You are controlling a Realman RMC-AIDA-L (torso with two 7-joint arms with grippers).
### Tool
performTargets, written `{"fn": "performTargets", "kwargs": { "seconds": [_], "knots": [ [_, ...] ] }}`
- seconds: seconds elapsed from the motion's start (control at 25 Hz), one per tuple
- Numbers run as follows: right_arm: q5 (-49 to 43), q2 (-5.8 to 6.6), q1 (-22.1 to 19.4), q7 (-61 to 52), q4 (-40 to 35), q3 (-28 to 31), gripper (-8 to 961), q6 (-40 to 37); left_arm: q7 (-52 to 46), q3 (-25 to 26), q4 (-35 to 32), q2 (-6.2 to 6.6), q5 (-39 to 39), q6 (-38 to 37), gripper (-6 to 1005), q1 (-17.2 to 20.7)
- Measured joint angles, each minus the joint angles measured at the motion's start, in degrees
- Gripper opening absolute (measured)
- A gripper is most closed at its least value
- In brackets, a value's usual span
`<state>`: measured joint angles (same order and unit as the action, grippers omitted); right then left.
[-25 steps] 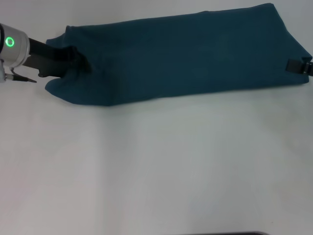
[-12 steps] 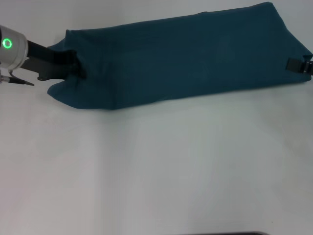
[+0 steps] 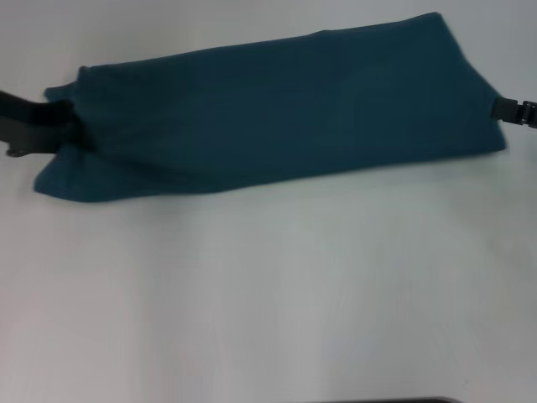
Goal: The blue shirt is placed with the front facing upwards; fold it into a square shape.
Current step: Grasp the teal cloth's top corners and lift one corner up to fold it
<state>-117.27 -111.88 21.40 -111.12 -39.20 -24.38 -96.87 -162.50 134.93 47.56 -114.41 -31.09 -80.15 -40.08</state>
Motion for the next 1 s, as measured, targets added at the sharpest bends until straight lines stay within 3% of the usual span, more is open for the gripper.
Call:
{"fn": "performTargets", "kwargs": {
  "seconds": [0.24,0.44,0.64,0.76,1.0],
  "knots": [
    [-0.08,0.00,0.42,-0.20,0.00,0.03,906,0.00,-0.17,2.93,-0.28,2.87,0.33,0.34,63,3.04],
    [-0.12,0.00,0.42,-0.28,0.00,0.04,906,-0.01,-0.34,5.73,0.24,4.13,0.66,0.73,63,4.41],
    [-0.15,0.00,0.41,-0.42,0.00,0.04,906,-0.01,-0.97,6.40,0.31,4.22,3.75,1.33,63,4.24],
    [-0.18,0.00,0.44,-0.48,0.00,0.03,905,-0.01,-1.09,6.40,1.46,3.55,4.60,1.22,63,4.12],
    [-0.22,-0.02,0.48,-0.49,0.00,-0.01,905,0.02,-0.23,6.90,3.05,3.06,1.18,-1.71,63,4.00]
  ]
}}
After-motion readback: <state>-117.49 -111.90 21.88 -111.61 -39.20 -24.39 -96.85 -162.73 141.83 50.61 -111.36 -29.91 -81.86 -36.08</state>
